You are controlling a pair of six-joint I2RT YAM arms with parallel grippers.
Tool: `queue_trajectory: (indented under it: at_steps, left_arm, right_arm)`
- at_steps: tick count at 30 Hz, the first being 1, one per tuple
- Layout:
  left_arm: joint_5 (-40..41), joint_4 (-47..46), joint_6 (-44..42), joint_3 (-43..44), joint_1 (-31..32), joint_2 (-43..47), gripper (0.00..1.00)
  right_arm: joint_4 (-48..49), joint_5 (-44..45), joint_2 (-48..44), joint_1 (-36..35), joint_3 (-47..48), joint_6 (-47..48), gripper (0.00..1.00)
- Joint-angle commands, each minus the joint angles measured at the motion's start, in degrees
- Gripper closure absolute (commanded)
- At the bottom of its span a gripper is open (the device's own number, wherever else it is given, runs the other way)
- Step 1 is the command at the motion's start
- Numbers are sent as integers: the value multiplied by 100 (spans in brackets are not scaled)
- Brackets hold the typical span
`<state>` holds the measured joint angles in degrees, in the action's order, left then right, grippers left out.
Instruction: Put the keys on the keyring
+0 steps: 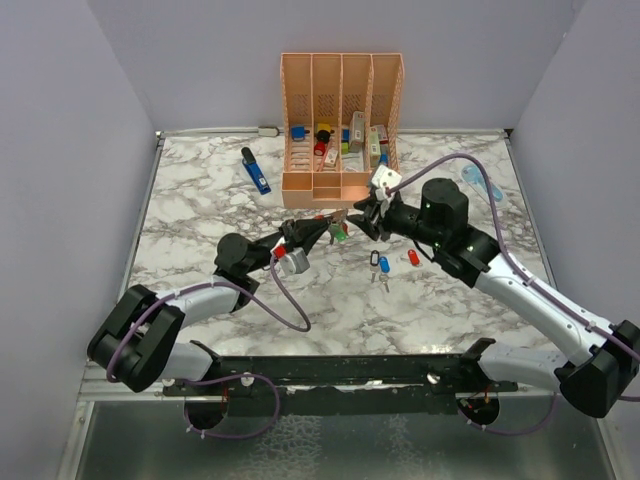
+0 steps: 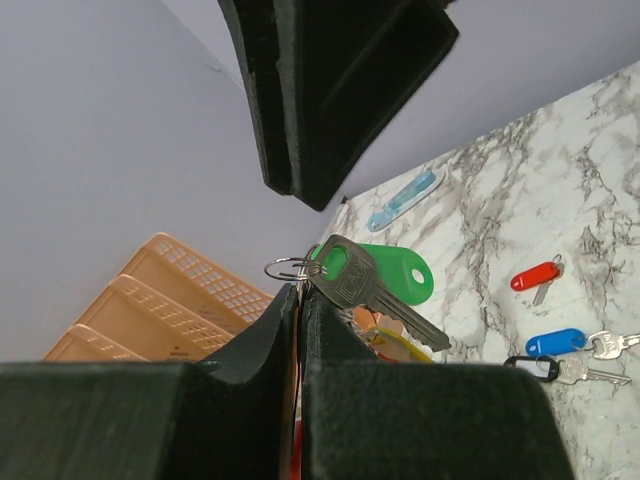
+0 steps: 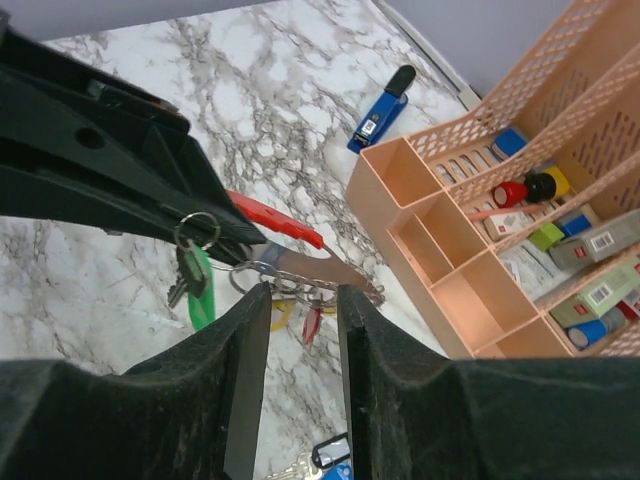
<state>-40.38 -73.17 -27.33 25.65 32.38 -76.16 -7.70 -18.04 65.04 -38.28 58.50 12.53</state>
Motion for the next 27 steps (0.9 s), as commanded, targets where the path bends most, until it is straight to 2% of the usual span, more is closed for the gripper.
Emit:
queue_trajectory:
  at_steps: [1, 7, 12, 27]
  left_arm:
    - [122, -290, 544, 248, 31, -38, 100]
    - [-114, -330, 906, 274, 23, -8, 100]
    - [-367, -249, 1145, 259, 22, 40, 100]
    - [-744, 180, 1393, 464, 14, 35, 100]
  right_arm:
    - [317, 103, -81, -180, -335, 568, 66]
    - [406, 326, -394, -193, -780, 1133, 64]
    - [638, 366, -585, -197, -895, 1252, 64]
    - [682, 1, -419, -244, -713, 1489, 70]
